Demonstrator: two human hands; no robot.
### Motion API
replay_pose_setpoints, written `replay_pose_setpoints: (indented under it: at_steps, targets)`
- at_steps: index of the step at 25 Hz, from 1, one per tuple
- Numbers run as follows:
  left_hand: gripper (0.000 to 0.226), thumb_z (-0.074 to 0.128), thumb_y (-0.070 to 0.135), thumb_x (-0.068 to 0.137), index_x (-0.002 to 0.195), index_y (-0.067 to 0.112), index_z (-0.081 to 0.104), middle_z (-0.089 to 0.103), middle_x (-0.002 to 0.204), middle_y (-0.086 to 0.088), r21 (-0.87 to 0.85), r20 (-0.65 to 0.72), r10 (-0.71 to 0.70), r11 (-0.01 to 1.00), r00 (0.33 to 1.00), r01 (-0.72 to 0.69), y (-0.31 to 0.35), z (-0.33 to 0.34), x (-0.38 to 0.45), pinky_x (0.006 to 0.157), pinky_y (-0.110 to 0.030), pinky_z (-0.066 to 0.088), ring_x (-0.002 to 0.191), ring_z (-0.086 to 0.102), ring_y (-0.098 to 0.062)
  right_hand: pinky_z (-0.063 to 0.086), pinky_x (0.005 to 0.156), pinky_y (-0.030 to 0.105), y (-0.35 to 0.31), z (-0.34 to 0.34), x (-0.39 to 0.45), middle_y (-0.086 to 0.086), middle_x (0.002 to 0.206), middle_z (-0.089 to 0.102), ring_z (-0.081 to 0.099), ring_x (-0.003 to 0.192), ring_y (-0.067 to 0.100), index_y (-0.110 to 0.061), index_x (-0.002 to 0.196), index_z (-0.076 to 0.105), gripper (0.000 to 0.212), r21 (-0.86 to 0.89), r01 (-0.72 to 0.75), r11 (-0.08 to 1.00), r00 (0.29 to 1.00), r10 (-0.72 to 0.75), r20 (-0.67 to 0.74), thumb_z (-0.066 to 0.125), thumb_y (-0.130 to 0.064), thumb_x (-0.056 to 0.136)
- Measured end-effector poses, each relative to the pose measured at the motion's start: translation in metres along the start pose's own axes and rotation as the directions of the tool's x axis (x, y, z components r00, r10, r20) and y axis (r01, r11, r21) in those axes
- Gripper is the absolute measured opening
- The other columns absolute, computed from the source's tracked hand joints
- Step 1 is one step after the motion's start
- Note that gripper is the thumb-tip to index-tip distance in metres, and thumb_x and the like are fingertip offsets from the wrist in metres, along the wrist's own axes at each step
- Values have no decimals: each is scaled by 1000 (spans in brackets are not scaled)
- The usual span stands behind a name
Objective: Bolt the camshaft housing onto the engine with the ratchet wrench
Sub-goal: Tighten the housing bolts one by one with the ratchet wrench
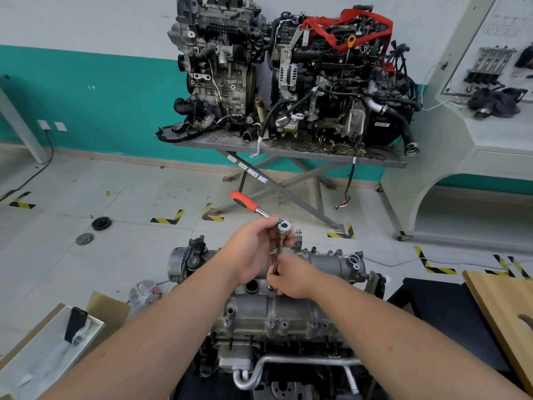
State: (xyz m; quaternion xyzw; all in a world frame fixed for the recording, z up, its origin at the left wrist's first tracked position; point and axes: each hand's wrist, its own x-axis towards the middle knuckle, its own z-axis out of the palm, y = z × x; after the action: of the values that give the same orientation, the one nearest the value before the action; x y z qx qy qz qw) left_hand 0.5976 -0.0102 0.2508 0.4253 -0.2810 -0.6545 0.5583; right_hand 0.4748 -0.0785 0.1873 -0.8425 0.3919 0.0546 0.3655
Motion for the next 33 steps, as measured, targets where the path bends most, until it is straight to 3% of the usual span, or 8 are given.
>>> replay_pose_setpoints:
  at_steps: [6, 12, 16, 19, 22, 28, 30, 33]
  targets:
    - [22, 57, 30, 82, 98, 17, 64, 69, 86, -3, -20, 11, 40, 999, 999, -40, -5, -6, 3, 61, -29, 43, 80, 64, -17, 58, 75, 47, 1, 2, 2, 25, 89, 70, 70, 84, 36, 6, 92, 61, 23, -19, -11, 1000, 1000, 11, -21, 49, -14, 91]
    - [24, 43, 26, 91, 84, 20, 64, 64, 78, -2, 24, 1, 11, 1000, 1000, -11, 0, -6, 1, 59, -30, 37, 71, 61, -16, 50, 72, 35, 0, 4, 2, 13, 88, 67, 62, 84, 27, -4, 101, 61, 20, -136, 42, 990, 998, -48, -41, 53, -22, 97]
    - [22, 43, 26, 87, 79, 18, 62, 62, 72, -1, 60, -11, -68, 996, 998, 69, 10, -3, 3, 59, -31, 35, 67, 61, -16, 33, 53, 29, -2, 4, 3, 0, 67, 50, 49, 62, 15, -10, 81, 57, 24, -210, 35, 977, 998, -45, -45, 54, -27, 98]
    - [17, 51, 30, 74, 79, 17, 61, 60, 70, -3, 127, 16, -140, 982, 990, 137, 19, -1, 4, 58, -31, 33, 64, 58, -17, 42, 61, 33, -1, 5, 2, 5, 70, 57, 56, 71, 24, -6, 84, 59, 24, -191, 69, 979, 995, -80, -51, 55, -26, 97]
    - [16, 52, 30, 72, 80, 18, 60, 56, 69, -2, 239, 77, -218, 951, 973, 195, 23, 2, 6, 58, -30, 29, 62, 52, -16, 40, 65, 32, 3, 10, -3, 3, 72, 61, 57, 74, 20, -8, 79, 59, 25, -163, 100, 981, 989, -117, -94, 57, -25, 97]
    - [6, 55, 26, 67, 70, 22, 56, 47, 64, 0, 245, 75, -320, 924, 944, 294, 25, 13, 15, 54, -27, 23, 54, 37, -13, 46, 79, 33, -1, 9, -6, 13, 99, 68, 60, 94, 26, -11, 97, 55, 14, -159, 130, 979, 983, -148, -108, 56, -25, 97]
    - [4, 54, 23, 69, 71, 21, 52, 46, 62, 1, 323, 20, -341, 892, 940, 316, 29, 18, 17, 53, -26, 23, 52, 36, -13, 48, 80, 37, -2, 10, -5, 15, 95, 69, 62, 92, 28, -4, 95, 60, 22, -170, 101, 980, 988, -119, -98, 54, -24, 98]
    - [3, 53, 20, 84, 82, 17, 54, 51, 61, 2, 585, -65, -292, 764, 954, 273, 42, 27, 18, 52, -26, 25, 51, 49, -13, 47, 72, 38, -1, 11, -6, 7, 72, 58, 56, 72, 23, -11, 69, 53, 31, -149, 80, 986, 993, -92, -75, 51, -21, 98]
